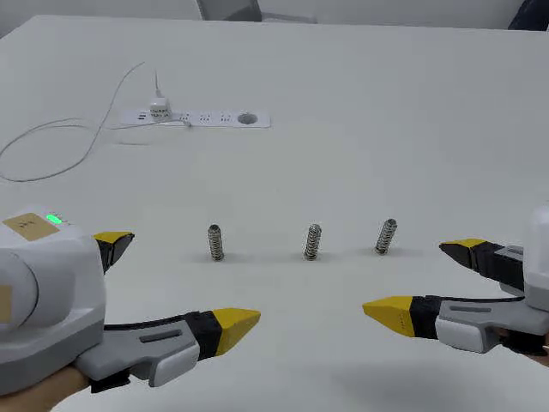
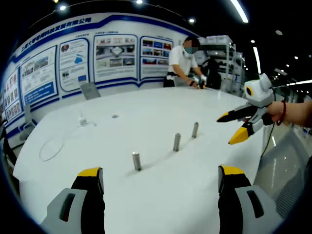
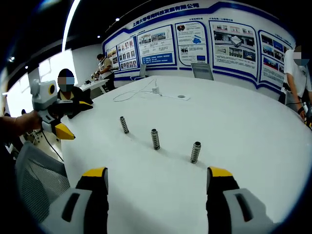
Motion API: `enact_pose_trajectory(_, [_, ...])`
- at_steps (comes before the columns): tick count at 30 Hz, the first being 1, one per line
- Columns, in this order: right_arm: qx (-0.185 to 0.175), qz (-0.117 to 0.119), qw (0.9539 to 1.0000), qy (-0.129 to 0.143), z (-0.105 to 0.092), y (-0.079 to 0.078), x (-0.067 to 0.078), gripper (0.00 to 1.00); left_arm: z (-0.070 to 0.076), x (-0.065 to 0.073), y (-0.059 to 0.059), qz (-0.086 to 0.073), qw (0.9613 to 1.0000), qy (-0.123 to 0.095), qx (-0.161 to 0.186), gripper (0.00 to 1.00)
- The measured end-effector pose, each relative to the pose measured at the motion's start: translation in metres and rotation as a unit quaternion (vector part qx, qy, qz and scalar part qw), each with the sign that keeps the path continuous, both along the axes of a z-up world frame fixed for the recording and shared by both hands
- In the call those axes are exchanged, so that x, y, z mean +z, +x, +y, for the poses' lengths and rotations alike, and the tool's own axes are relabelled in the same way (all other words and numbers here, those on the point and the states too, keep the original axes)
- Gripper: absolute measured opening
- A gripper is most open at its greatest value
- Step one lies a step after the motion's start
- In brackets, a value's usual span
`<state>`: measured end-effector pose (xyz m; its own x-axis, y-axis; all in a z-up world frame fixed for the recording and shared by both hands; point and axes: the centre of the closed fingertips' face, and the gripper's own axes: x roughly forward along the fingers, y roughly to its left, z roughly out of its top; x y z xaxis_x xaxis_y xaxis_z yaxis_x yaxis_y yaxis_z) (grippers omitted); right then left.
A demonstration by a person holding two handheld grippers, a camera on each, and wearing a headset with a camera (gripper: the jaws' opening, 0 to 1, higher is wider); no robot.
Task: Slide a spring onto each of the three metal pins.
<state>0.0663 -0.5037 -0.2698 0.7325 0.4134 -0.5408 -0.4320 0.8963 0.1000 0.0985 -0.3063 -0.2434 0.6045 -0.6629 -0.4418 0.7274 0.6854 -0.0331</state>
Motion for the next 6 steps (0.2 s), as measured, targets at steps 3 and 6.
enact_pose_trajectory(3, [-0.001, 0.0, 1.0, 0.002, 0.0, -0.0011, -0.0007, 0.84, -0.0003, -0.0007, -0.0004, 0.0, 1.0, 0.002, -0.001, 1.0])
enact_pose_trajectory(6, [0.0, 0.001, 1.0, 0.001, 0.0003, -0.002, -0.0012, 0.85, -0.0005, -0.0013, -0.0007, 0.002, 1.0, 0.001, -0.001, 0.99])
